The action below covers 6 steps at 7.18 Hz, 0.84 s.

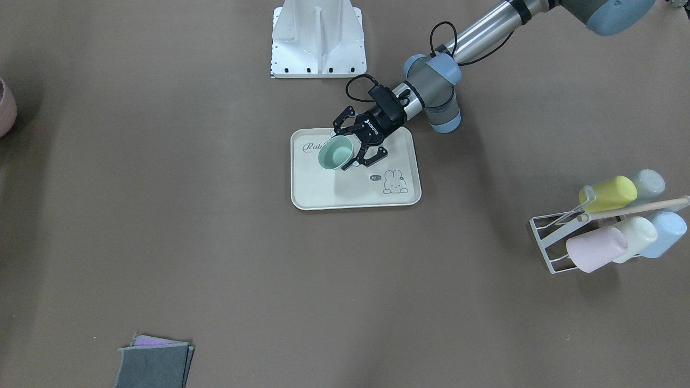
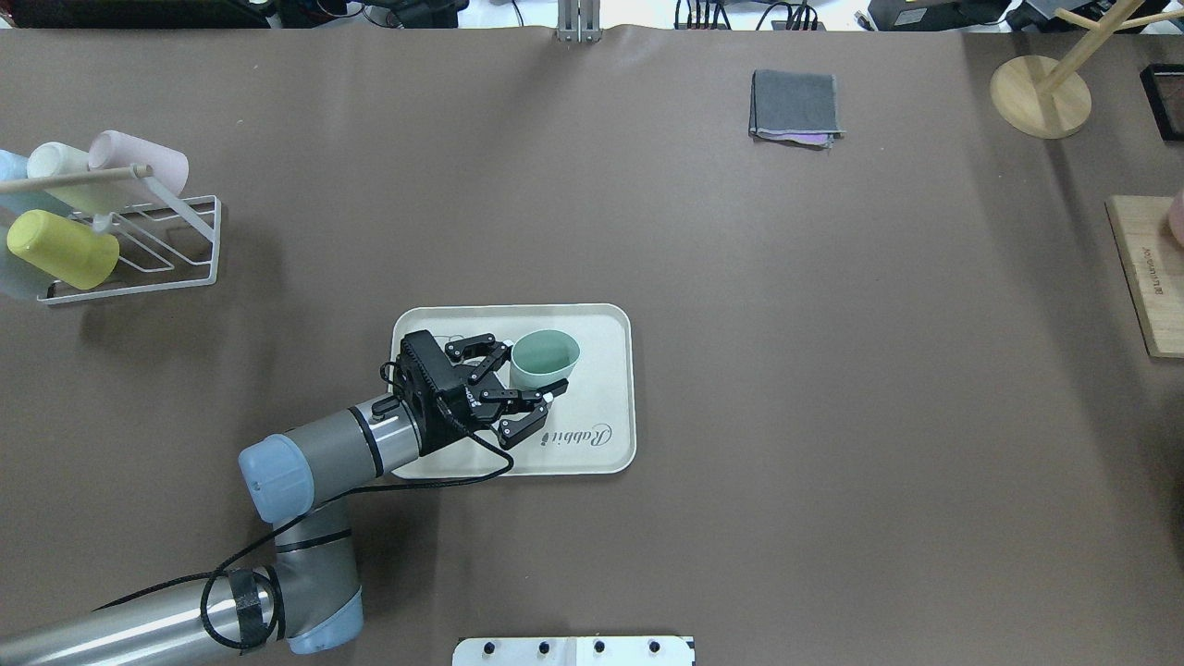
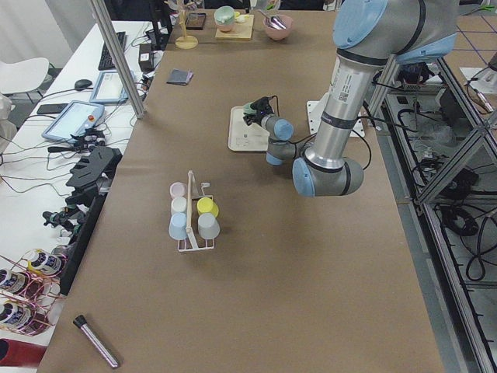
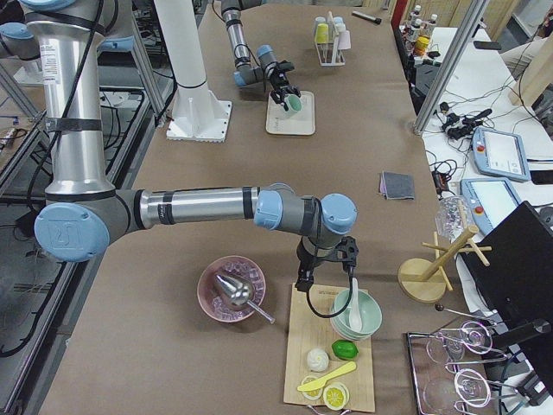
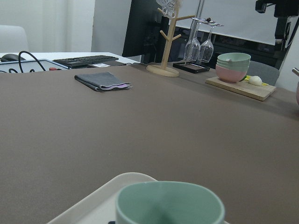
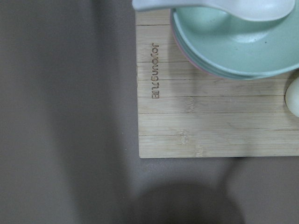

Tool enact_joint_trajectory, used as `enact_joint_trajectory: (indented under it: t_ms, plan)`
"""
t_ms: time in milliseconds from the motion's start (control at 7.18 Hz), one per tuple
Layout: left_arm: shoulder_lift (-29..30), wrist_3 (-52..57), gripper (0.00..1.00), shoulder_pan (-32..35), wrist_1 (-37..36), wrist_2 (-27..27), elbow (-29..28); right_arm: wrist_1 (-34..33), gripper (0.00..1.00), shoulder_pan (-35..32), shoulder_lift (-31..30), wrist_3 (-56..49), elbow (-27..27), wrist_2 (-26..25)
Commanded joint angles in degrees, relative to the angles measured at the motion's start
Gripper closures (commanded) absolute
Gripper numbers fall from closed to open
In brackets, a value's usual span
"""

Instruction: Pick up and place green cup on tray

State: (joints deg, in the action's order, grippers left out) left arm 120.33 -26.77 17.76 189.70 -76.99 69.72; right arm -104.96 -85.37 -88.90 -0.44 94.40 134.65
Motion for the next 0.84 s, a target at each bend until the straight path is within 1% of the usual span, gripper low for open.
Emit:
enact_joint_trajectory:
  t_ms: [0,557,697]
  plan:
    - [0.1,1.6,0.02,0.1,0.1,0.1,0.0,0.2,0.0,-0.1,0.0,0.0,-0.3,0.1]
    - [-0.5,3.6,0.02,0.1,0.4,0.2,0.6,0.3,0.0,-0.2,0.0,0.0,-0.3,0.2]
    - [-2.0,3.6,0.02,0.1,0.2,0.2,2.6,0.3,0.0,-0.4,0.0,0.0,-0.3,0.3]
